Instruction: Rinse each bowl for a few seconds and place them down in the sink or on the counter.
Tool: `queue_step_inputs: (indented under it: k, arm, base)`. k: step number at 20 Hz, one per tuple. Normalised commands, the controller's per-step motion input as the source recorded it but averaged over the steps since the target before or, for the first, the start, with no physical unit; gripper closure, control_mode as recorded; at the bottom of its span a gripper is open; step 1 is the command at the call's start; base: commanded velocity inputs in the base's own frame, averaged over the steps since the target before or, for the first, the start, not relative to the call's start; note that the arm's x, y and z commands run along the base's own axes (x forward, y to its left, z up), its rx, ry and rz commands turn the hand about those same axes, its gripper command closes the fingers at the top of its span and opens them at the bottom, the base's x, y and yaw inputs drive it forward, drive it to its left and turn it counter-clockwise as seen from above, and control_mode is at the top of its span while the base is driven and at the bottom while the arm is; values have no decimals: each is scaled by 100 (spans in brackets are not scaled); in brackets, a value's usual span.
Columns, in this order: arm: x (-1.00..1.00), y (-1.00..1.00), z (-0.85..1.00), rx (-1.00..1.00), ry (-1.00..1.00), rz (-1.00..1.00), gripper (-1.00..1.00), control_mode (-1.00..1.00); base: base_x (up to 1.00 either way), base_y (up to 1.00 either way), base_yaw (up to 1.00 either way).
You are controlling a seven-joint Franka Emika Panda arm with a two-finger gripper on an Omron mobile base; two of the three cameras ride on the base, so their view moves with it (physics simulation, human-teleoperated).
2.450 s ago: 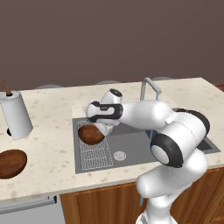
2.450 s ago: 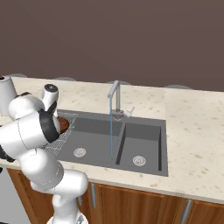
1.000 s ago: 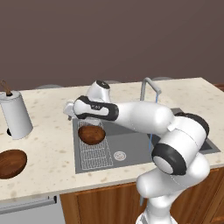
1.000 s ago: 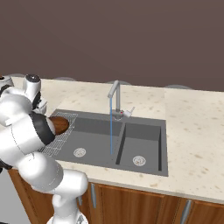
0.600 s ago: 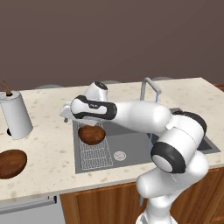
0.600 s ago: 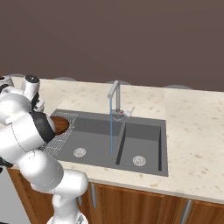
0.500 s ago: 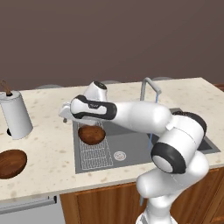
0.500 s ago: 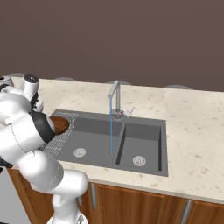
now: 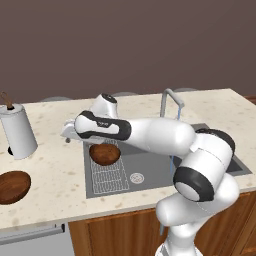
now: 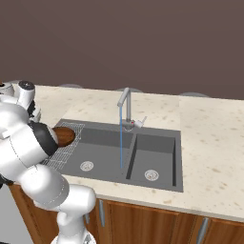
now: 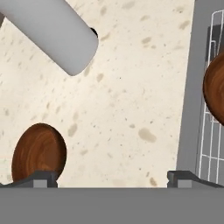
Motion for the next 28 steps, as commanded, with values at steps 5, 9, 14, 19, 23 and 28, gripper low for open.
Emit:
queue_step_inputs:
  k: [5, 9, 14, 19, 23, 28]
  arm:
    - [-23, 20, 3, 0, -3, 5, -100, -100]
    - [-21, 21, 4, 0, -1, 3, -100, -100]
    - [-25, 23, 1, 0, -1, 4, -100, -100]
    - [-26, 28, 0, 0, 0, 3, -100, -100]
    - [-30, 28, 0, 0, 0, 3, -100, -100]
    - [-30, 25, 0, 0, -1, 1, -100, -100]
  base:
    - [0, 0, 0]
    - [0, 0, 0]
    - [0, 0, 0]
    - [0, 0, 0]
    - [0, 0, 0]
    - [0, 0, 0]
